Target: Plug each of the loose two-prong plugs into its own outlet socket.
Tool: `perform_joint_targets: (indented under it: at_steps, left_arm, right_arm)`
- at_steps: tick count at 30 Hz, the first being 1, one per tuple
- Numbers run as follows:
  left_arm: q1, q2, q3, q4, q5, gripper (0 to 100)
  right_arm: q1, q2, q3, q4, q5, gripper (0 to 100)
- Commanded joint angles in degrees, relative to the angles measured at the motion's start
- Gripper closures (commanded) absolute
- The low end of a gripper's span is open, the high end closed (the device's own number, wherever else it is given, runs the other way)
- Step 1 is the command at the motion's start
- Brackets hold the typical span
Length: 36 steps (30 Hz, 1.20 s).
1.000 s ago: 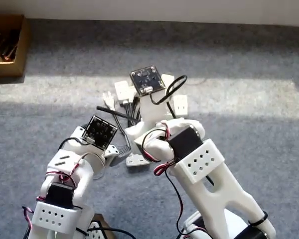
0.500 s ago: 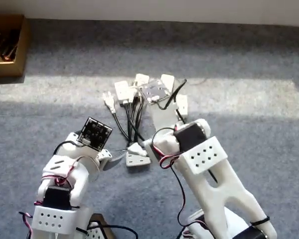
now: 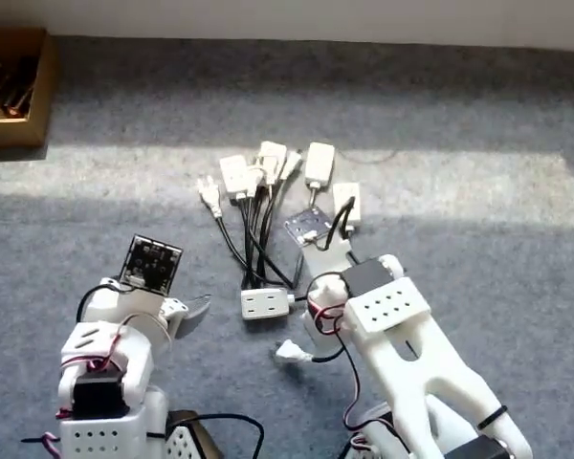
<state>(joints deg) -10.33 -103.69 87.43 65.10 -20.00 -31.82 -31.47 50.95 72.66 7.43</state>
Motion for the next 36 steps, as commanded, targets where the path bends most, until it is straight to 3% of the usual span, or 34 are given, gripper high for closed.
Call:
perform_joint_targets:
  at_steps: [1, 4, 9, 13, 19, 24, 32, 36]
  left_arm:
    - [-5.1, -0.3, -0.8, -3.0, 3.3, 61]
    - [-7.5, -0.1, -0.5, -3.4, 7.8, 61]
    - [-8.9, -0.2, 5.1, -3.9, 6.9, 61]
    - [-8.7, -0.2, 5.8, -3.9, 6.6, 61]
    - [-8.7, -0.2, 6.5, -5.3, 6.6, 61]
    - [-8.7, -0.2, 8.3, -7.4, 6.6, 61]
    - [-8.7, -0.2, 8.3, -7.1, 6.6, 61]
    - [-8.7, -0.2, 8.3, -7.1, 6.6, 61]
  right_arm:
    - [1.5, -1.1, 0.0, -0.7, 4.5, 98.9]
    - [-2.4, -1.1, 0.0, 0.1, 7.7, 97.0]
    - [-13.0, -1.1, -0.3, 6.7, 20.5, 80.9]
    - [-13.1, -0.5, -2.5, 7.4, 22.8, 71.7]
    - [-12.3, -1.2, 7.1, 5.1, 31.8, 71.4]
    - [-12.6, -0.6, 9.9, -5.8, 27.8, 71.4]
    - [-12.4, -0.4, 16.9, -23.7, 27.7, 71.4]
    - [-12.4, -0.5, 20.6, -25.0, 27.7, 71.4]
